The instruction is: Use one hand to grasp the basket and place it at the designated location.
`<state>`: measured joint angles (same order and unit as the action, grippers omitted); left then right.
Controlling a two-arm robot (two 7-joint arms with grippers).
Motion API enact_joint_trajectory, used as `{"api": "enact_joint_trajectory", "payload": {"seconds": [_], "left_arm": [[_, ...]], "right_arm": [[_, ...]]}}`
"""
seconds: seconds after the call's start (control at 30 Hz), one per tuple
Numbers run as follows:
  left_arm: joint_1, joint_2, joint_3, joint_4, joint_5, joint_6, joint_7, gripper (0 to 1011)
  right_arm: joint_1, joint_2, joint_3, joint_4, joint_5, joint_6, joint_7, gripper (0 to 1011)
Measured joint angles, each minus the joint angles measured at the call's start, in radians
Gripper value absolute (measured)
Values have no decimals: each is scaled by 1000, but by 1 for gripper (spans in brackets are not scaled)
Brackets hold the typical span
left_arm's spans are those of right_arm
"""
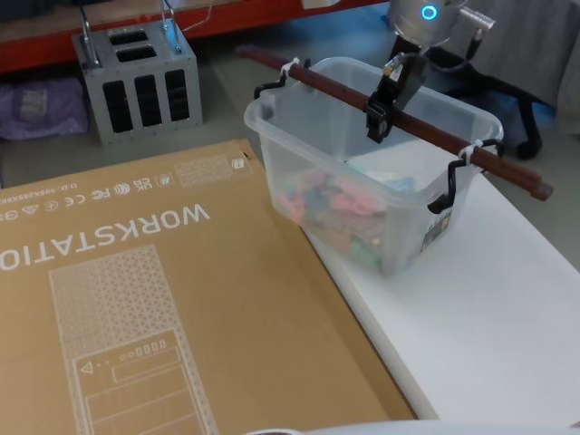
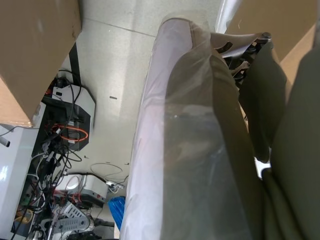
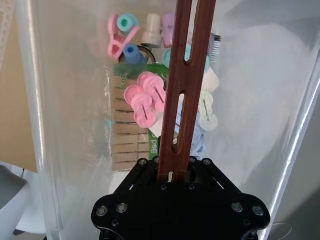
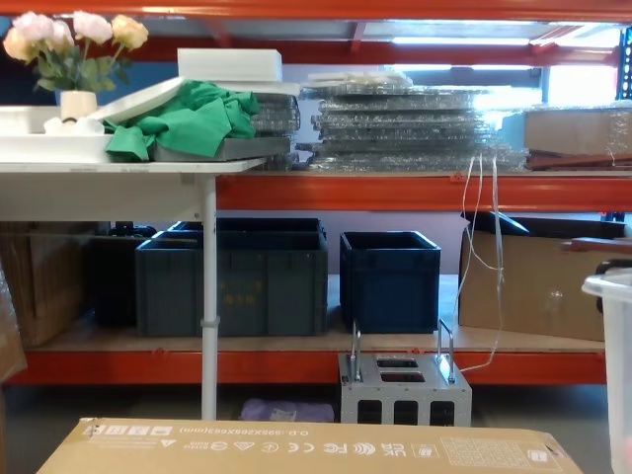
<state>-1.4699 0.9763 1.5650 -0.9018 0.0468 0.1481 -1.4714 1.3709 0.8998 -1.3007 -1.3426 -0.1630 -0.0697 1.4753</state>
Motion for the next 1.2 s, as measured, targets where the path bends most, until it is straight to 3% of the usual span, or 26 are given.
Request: {"api": "enact_joint_trajectory", "payload": {"seconds": [0.7, 0.9, 1.2], "left_arm": [[0, 0, 0, 0, 0, 0, 0, 0], [0, 0, 0, 0, 0, 0, 0, 0], [0, 0, 0, 0, 0, 0, 0, 0]], "right_arm": [[-31, 63, 44, -5, -25, 46, 1, 114], [-47, 107, 55, -6, -46, 97, 0, 114], [-63, 126, 66, 16, -62, 142, 13, 114]]}}
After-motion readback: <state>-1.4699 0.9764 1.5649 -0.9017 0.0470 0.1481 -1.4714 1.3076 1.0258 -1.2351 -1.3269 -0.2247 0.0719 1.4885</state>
